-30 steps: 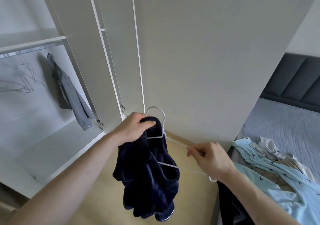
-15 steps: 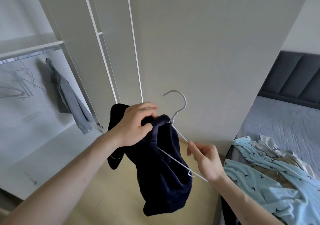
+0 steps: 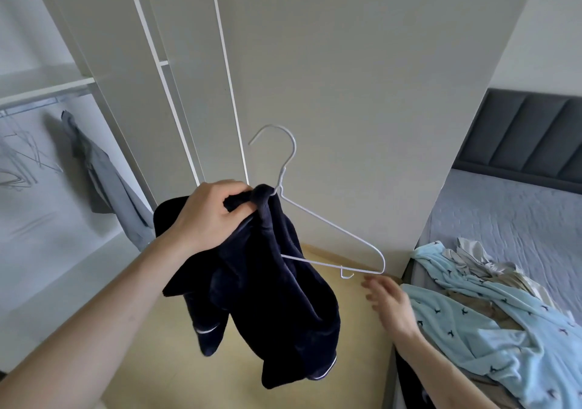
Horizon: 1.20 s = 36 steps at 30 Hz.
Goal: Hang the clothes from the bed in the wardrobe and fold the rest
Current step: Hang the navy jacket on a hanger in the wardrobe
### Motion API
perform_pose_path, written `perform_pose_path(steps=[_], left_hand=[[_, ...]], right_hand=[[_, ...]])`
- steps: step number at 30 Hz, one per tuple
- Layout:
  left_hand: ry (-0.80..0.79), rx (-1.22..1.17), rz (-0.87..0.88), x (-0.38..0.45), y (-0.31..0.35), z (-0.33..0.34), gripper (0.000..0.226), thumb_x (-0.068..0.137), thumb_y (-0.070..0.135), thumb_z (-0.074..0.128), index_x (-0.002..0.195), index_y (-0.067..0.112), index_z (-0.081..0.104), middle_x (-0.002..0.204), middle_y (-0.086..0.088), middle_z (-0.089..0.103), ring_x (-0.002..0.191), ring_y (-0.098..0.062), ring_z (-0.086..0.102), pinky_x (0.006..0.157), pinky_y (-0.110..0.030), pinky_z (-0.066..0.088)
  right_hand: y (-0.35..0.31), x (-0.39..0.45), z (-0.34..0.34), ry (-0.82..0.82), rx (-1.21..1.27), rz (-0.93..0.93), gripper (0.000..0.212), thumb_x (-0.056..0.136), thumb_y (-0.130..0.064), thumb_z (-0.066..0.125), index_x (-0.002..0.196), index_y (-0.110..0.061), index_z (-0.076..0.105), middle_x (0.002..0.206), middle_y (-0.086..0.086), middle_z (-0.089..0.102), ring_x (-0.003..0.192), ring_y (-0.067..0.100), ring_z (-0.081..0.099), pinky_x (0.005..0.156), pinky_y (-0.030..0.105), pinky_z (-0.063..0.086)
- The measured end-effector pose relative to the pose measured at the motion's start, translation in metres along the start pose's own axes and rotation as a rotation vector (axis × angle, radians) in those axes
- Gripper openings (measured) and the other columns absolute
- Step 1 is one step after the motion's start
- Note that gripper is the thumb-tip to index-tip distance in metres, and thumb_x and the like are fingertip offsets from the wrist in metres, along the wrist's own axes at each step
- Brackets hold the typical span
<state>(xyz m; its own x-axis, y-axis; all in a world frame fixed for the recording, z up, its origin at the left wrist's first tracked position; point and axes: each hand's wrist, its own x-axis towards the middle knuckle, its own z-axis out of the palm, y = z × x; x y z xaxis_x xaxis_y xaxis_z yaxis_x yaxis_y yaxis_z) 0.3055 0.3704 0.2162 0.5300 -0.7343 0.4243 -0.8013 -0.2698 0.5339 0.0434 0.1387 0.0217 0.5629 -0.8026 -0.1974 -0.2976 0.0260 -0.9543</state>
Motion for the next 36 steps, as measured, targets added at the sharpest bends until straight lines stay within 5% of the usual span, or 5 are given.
perform_pose_path(steps=[6, 17, 28, 33, 36], left_hand=[[0.022, 0.039, 0.058, 0.012, 0.012, -0.006, 0.015, 0.096, 0.045, 0.067, 0.096, 0.032, 0.074, 0.088, 0.011, 0.07, 0.081, -0.012, 0.067, 0.075, -0.043, 0.055], [0.007, 0.424, 0.126, -0.013, -0.045, -0.038, 0.01, 0.093, 0.039, 0.072, 0.099, 0.036, 0.079, 0.066, 0.015, 0.049, 0.062, -0.006, 0.05, 0.066, -0.026, 0.035], [-0.146, 0.311, -0.211, -0.015, -0.044, 0.023, 0.033, 0.093, 0.064, 0.052, 0.09, 0.036, 0.07, 0.076, 0.012, 0.066, 0.079, -0.016, 0.063, 0.068, -0.035, 0.051], [-0.06, 0.043, -0.282, -0.011, -0.032, 0.022, 0.038, 0.084, 0.062, 0.053, 0.085, 0.027, 0.068, 0.062, 0.001, 0.061, 0.062, -0.025, 0.055, 0.066, -0.042, 0.053], [-0.04, -0.062, -0.262, -0.014, -0.029, 0.011, 0.032, 0.091, 0.06, 0.057, 0.096, 0.033, 0.075, 0.075, -0.001, 0.072, 0.067, -0.026, 0.063, 0.075, -0.047, 0.055]], right_hand=[[-0.006, -0.008, 0.049, -0.285, -0.222, 0.058, 0.028, 0.073, -0.051, 0.076, 0.095, -0.034, 0.075, 0.09, -0.014, 0.078, 0.083, 0.002, 0.072, 0.076, 0.032, 0.059], [-0.074, 0.027, -0.018, 0.074, -0.089, -0.11, 0.016, 0.071, -0.033, 0.063, 0.066, -0.019, 0.07, 0.051, -0.008, 0.054, 0.048, 0.01, 0.048, 0.043, 0.02, 0.038], [-0.184, -0.051, 0.085, -0.495, -0.033, -0.404, 0.009, 0.079, -0.028, 0.066, 0.084, -0.021, 0.068, 0.07, -0.003, 0.068, 0.056, 0.02, 0.069, 0.053, 0.036, 0.061], [-0.158, -0.071, 0.093, -0.801, -0.536, -0.559, 0.016, 0.095, -0.042, 0.067, 0.093, -0.027, 0.062, 0.089, -0.008, 0.073, 0.079, 0.006, 0.069, 0.079, 0.033, 0.06], [-0.151, -0.059, 0.067, -0.719, -0.511, -0.575, 0.015, 0.094, -0.04, 0.069, 0.108, -0.035, 0.071, 0.099, -0.018, 0.074, 0.088, 0.004, 0.071, 0.082, 0.024, 0.059]])
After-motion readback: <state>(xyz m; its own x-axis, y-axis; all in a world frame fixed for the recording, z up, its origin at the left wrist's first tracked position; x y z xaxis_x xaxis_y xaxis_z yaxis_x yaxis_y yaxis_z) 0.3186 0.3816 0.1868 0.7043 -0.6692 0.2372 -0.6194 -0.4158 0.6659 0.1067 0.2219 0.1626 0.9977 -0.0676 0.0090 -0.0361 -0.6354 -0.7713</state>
